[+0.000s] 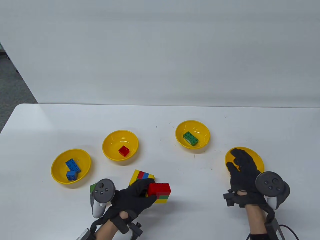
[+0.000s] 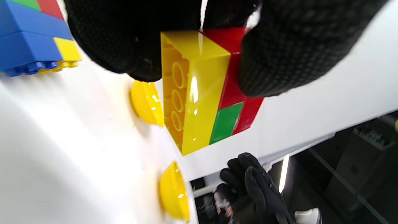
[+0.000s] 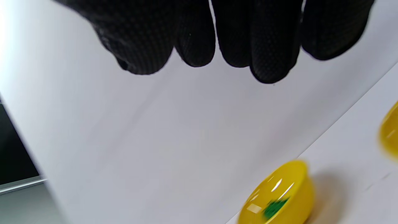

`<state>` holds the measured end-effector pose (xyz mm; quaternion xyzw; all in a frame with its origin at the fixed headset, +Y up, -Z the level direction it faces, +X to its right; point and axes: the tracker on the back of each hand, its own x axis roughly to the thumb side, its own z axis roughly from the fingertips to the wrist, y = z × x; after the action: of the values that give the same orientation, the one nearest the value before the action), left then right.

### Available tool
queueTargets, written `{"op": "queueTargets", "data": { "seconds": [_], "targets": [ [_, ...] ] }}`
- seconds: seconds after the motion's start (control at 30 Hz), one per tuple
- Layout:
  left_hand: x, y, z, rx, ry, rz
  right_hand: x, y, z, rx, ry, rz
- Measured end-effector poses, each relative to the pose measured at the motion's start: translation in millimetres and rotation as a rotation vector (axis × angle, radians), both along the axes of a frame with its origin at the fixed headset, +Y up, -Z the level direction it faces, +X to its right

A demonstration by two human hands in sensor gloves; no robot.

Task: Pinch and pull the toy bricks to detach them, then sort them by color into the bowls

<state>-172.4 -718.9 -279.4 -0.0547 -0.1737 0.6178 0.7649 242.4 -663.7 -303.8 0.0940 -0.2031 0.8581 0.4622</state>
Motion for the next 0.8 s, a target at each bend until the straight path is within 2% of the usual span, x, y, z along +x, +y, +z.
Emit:
{"op": "queueTargets", "data": {
  "seconds": [0.13,0.23,0.33,0.43,0.57,0.67,0.8],
  "targets": [
    [-6,0,1,-0.028,0.029,0.123,-75,-13,7,-0.207,0.403,-0.059],
    [-5,0,0,-0.038,0.012,0.165,-113,-26,13,-0.295,0.516,-0.030],
    [0,-1,1,-0.041,-0.010,0.186,-144,-39,19,-0.372,0.623,-0.101],
    [7,-2,2,-0.047,-0.035,0.208,-155,-45,23,-0.387,0.609,-0.207],
    [13,-3,2,-0.051,-0.068,0.177,-152,-47,24,-0.388,0.554,-0.425],
    [16,-1,2,-0.056,-0.106,0.158,-145,-40,25,-0.284,0.483,-0.362],
    [14,12,4,0.026,-0.107,0.026,-141,-27,29,-0.170,0.401,-0.188]
  ]
}}
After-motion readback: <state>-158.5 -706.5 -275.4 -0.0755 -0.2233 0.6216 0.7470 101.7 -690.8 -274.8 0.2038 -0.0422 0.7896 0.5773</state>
